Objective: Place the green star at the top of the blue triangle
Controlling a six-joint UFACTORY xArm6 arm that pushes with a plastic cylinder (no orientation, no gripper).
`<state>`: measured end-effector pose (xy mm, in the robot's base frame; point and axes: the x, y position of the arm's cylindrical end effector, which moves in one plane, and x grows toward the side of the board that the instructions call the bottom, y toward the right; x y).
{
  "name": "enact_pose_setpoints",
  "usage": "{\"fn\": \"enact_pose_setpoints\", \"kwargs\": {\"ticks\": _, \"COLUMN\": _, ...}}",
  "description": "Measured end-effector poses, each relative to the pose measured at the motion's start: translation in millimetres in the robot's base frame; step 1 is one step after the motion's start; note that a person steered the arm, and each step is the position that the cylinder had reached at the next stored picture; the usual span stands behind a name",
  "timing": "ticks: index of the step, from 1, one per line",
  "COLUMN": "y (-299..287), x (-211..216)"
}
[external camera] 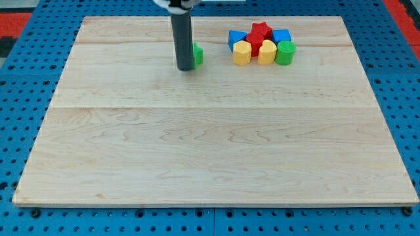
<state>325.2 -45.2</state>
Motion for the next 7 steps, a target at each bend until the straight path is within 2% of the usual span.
{"fn": "enact_pose_setpoints", "kwargs": {"ticks": 1, "y": 40.3, "x": -38.3}}
{"fn": "enact_pose_setpoints", "kwargs": {"ticks": 2, "y": 34.6, "x": -75.7}}
{"fn": "enact_pose_setpoints", "kwargs": {"ticks": 4, "y": -70.5, "x": -90.4}}
{"fn": "enact_pose_setpoints", "kwargs": {"ticks": 5, "y": -46.9, "x": -129.6}}
{"fn": "enact_pose_setpoints", "kwargs": {"ticks": 7, "y": 59.2, "x": -108.4}}
